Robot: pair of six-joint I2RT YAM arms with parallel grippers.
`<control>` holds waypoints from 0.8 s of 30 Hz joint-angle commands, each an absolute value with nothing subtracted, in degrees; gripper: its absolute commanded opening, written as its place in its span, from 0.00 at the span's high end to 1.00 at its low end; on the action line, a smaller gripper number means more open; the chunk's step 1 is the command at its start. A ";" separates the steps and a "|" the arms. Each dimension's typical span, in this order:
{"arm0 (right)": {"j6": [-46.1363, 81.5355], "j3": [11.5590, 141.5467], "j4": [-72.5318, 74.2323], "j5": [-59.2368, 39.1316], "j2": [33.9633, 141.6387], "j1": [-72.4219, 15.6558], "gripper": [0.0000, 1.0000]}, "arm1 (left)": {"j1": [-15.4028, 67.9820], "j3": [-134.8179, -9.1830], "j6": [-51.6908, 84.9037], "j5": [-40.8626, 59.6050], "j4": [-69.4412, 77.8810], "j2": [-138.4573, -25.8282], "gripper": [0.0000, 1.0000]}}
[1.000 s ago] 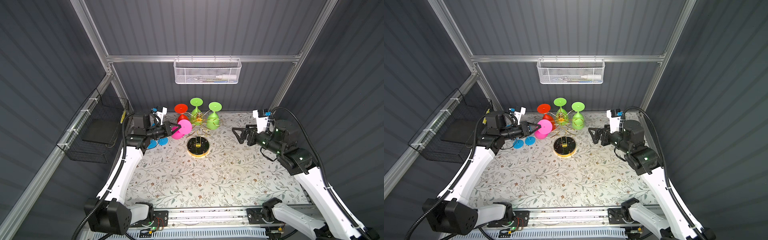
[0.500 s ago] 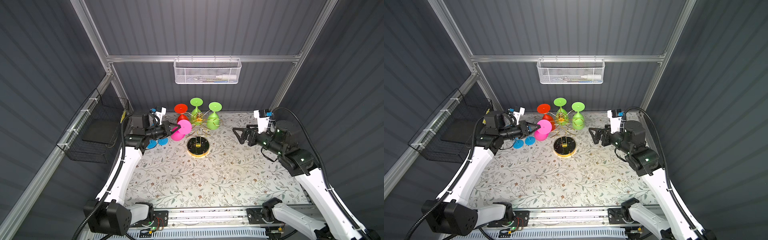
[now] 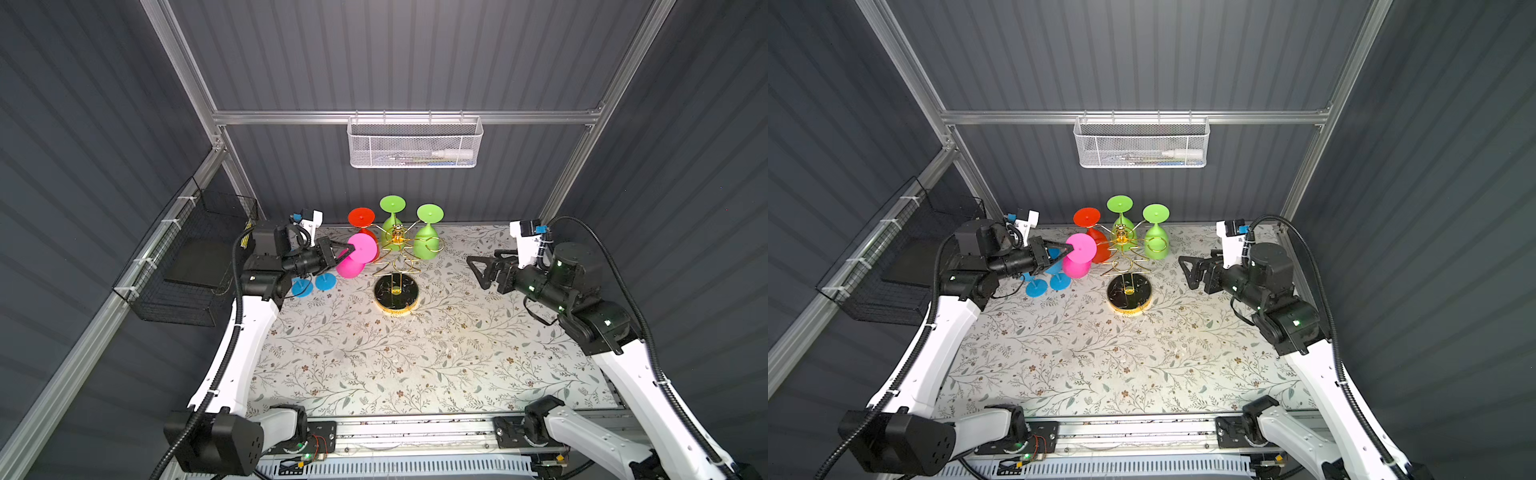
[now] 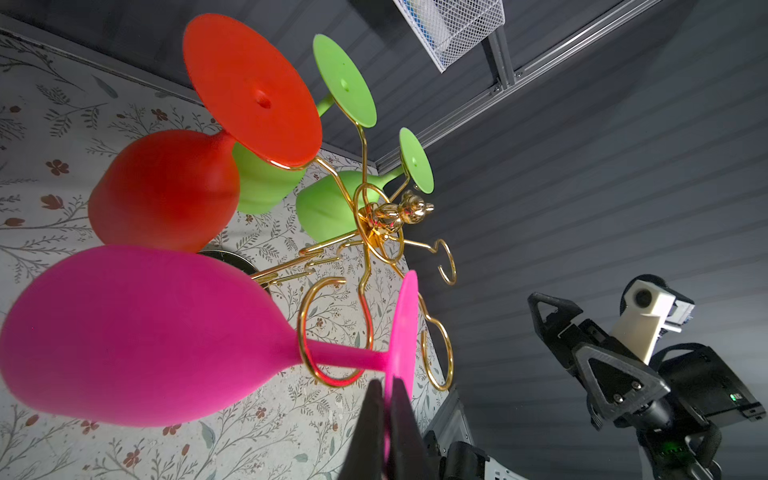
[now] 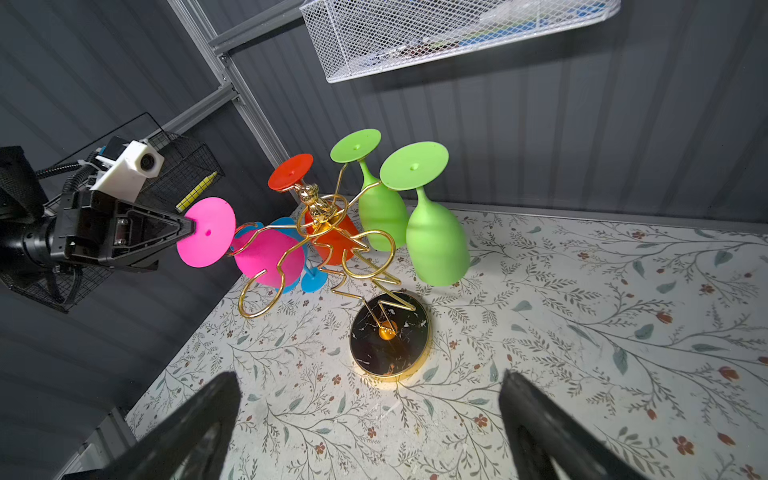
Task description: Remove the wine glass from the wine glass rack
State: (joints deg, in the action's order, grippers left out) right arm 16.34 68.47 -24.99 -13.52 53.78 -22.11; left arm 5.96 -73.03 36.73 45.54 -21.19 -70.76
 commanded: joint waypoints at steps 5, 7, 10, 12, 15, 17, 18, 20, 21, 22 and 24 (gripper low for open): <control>16.44 67.76 -24.86 -13.01 52.73 -21.89 0.01 | 5.01 -75.57 39.20 47.35 -18.73 -68.92 1.00; 16.44 67.82 -24.79 -12.92 52.74 -21.88 0.01 | 5.01 -75.69 39.52 47.70 -18.26 -69.24 1.00; 16.52 67.80 -24.85 -12.89 52.73 -21.88 0.01 | 5.05 -75.49 40.49 48.54 -16.90 -69.63 1.00; 16.53 67.72 -24.80 -12.92 52.78 -21.88 0.01 | 5.05 -75.46 40.61 48.58 -16.52 -69.73 1.00; 16.61 67.73 -24.84 -12.83 52.82 -21.88 0.01 | 5.10 -75.44 40.60 48.71 -16.01 -69.96 1.00; 16.61 67.83 -24.78 -12.92 52.98 -21.91 0.01 | 5.10 -75.41 40.73 48.91 -15.82 -70.31 1.00; 16.61 67.91 -24.61 -12.99 53.04 -21.88 0.01 | 5.10 -75.46 40.72 49.04 -15.73 -70.40 1.00; 16.71 67.89 -24.54 -13.03 53.19 -21.88 0.01 | 5.19 -75.42 40.71 49.17 -15.36 -70.73 1.00; 16.70 67.89 -24.42 -13.05 53.23 -21.88 0.01 | 5.25 -75.42 40.82 49.18 -15.19 -70.86 1.00; 16.75 67.90 -24.44 -13.09 53.26 -21.88 0.01 | 5.34 -75.40 40.87 49.27 -14.96 -70.97 1.00; 16.79 67.92 -24.39 -13.10 53.39 -21.88 0.01 | 5.83 -75.56 41.01 49.29 -14.48 -71.39 1.00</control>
State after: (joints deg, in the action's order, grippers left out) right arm 16.49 68.25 -24.95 -13.47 53.32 -22.04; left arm 5.56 -73.23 40.60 47.88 -17.47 -70.94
